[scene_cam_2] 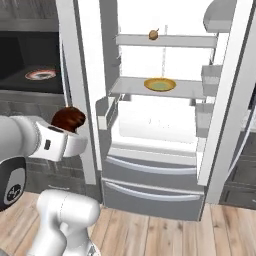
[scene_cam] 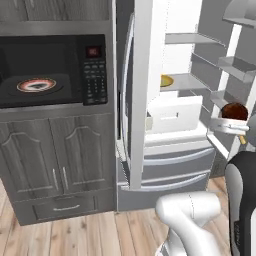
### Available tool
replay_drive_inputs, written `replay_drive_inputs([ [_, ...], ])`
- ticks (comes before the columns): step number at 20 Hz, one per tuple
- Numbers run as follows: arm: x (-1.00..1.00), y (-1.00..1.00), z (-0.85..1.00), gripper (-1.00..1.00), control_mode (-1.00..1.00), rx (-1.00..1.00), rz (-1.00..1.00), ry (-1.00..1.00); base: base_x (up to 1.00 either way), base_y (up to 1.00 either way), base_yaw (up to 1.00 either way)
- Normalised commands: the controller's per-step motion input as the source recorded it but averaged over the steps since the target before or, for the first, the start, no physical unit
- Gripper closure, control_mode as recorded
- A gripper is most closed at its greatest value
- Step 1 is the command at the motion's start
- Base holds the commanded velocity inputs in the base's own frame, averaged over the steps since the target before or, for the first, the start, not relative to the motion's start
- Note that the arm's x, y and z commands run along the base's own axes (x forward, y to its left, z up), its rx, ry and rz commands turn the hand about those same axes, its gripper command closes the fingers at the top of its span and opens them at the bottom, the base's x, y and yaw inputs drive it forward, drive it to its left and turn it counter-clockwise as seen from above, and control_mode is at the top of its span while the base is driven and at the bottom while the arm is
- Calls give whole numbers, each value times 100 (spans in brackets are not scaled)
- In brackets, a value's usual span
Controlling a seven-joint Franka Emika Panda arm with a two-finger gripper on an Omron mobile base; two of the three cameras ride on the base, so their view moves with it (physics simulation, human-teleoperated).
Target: Transport the steak from the fridge to the microwave and turn on the microwave.
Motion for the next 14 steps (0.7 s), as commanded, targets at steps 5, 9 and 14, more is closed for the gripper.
replay_drive_inputs([
  [5,0,0,0,100,100,0,0,0,0,64,0],
  [9,0,0,0,100,100,0,0,0,-1,56,0],
  [14,0,0,0,100,100,0,0,0,0,53,0],
])
